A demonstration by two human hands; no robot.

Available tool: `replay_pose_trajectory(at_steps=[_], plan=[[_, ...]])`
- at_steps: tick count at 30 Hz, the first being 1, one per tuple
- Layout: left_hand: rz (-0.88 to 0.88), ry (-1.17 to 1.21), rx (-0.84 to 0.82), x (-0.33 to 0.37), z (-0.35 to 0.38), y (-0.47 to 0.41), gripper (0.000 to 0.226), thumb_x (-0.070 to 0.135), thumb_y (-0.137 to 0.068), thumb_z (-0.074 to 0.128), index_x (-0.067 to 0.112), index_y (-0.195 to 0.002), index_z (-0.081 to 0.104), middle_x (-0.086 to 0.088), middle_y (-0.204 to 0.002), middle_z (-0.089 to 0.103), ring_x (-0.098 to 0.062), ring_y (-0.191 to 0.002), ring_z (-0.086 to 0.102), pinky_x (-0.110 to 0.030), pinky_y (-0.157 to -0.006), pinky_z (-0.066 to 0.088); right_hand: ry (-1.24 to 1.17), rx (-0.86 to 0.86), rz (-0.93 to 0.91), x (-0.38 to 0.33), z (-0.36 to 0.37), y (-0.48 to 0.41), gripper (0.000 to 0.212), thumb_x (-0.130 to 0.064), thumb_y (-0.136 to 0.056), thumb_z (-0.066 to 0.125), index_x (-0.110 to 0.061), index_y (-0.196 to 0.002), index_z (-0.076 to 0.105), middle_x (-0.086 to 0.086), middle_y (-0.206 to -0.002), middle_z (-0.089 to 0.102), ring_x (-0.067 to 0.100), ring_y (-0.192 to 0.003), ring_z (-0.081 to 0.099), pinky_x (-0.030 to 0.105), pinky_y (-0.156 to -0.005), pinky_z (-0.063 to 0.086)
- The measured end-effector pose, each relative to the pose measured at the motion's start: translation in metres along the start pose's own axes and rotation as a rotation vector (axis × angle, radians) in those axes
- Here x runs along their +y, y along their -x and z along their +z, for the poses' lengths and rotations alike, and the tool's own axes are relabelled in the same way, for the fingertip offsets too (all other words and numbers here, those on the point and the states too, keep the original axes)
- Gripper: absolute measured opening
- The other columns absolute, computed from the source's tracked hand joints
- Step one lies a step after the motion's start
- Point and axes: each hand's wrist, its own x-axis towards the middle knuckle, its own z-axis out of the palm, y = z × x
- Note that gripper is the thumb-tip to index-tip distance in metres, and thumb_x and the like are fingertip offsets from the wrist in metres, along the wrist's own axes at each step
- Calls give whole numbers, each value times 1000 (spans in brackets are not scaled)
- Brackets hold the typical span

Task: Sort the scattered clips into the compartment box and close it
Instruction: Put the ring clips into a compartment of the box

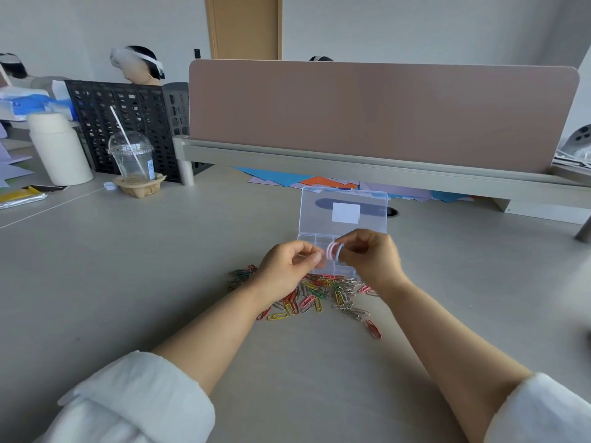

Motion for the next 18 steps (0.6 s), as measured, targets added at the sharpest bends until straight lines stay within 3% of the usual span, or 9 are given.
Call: replay_pose_trajectory(at_steps=[3,5,10,13,18], plan=[[116,-592,-6,-8,-7,-2,32,20,-92,52,15,-123,56,-2,-133,56,-17,-119,53,-27,-99,40,134,139,33,7,-19,-11,8,-8,-76,69,-14,-76,73,5,-75,72,18,-68,65,26,-67,55],[101,-769,-73,-12,-9,-3,37,19,-92,51,18,-129,52,-3,-139,51,-21,-126,48,-30,-104,39,283,143,21,13,-25,-15,13,-4,-77,65,-11,-83,74,9,-83,74,21,-72,65,28,-73,55],[132,-909,-95,-13,-8,-6,41,3,-88,43,24,-117,63,-3,-114,66,-28,-106,59,-32,-82,47,488,-18,-118,11,-17,-17,25,3,-77,53,-11,-78,74,12,-84,75,30,-74,67,37,-71,58],[143,-926,-87,-14,-9,-7,48,1,-89,42,31,-124,56,0,-119,66,-25,-107,60,-33,-85,48,633,-129,-167,7,-11,-19,28,2,-79,50,-13,-83,73,14,-85,74,34,-76,65,40,-70,57],[162,-894,-56,-13,-8,-5,39,6,-92,46,26,-123,58,-2,-125,64,-24,-112,59,-34,-92,47,701,-234,-209,0,-13,-20,26,1,-82,50,-11,-87,73,11,-91,74,27,-75,63,35,-71,56]])
